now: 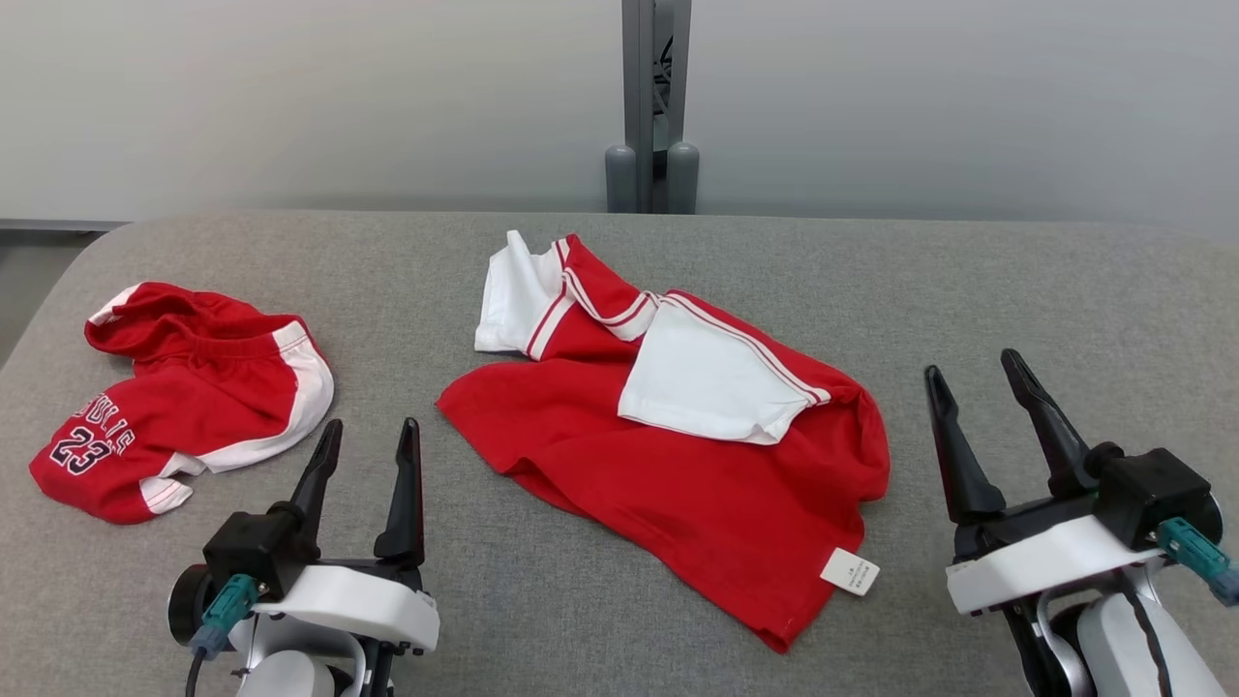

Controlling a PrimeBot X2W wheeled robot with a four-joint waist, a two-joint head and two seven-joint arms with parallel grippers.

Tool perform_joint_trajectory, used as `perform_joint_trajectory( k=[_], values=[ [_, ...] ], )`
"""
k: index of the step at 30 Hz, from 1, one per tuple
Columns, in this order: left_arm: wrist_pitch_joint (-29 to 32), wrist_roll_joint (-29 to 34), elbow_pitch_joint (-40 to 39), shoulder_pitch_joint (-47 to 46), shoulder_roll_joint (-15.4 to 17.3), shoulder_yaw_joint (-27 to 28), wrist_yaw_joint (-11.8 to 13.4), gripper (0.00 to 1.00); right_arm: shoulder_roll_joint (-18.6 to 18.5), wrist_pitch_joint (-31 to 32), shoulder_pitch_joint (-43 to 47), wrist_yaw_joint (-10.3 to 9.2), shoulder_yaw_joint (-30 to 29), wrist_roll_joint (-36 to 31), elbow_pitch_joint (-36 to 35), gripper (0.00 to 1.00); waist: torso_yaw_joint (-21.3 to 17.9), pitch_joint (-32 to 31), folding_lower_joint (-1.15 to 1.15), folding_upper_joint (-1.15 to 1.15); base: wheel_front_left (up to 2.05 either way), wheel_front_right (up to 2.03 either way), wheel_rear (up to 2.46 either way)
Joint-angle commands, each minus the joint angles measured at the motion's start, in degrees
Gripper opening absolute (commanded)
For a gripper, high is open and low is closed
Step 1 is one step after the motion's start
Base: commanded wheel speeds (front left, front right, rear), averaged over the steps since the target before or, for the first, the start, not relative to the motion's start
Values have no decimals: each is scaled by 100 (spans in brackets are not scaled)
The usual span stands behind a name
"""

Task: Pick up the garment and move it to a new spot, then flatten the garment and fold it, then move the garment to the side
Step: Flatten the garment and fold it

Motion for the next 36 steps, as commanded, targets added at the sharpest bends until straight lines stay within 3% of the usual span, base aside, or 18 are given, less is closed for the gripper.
perform_joint_trajectory(
  k=[1,9,14,21,25,26,27,29,36],
  values=[
    [-9,-39,-15,-68,15,-23,2,100,-98,-28,-106,13,120,-79,-5,100,8,60,0,0,0,0,0],
    [-9,-86,24,-234,15,-139,28,100,-548,-28,-594,12,1121,-452,436,100,42,335,0,0,0,0,0],
    [-9,-147,56,-374,17,-315,57,100,-868,-28,-1209,8,1942,-653,1324,100,195,590,0,0,0,0,0],
    [-9,-321,105,-575,14,-551,146,100,-1046,-28,-2140,8,2814,-916,2574,100,556,912,0,0,0,0,0],
    [-9,-388,78,-568,14,-641,191,100,-977,-28,-2391,8,2930,-788,3081,100,675,977,0,0,0,0,0],
    [-9,-395,85,-571,14,-648,197,100,-964,-28,-2392,8,2939,-761,3137,95,679,979,0,0,0,0,0],
    [-9,-394,91,-577,14,-651,199,100,-954,-28,-2402,8,2955,-734,3168,49,680,981,0,0,0,0,0],
    [-9,-442,92,-576,14,-649,187,100,-930,-28,-2429,8,2967,-667,3204,0,677,984,0,0,0,0,0],
    [-9,-539,136,-560,13,-642,192,100,-829,-28,-2439,8,2839,-287,2855,0,568,895,0,0,0,0,0]
  ],
)
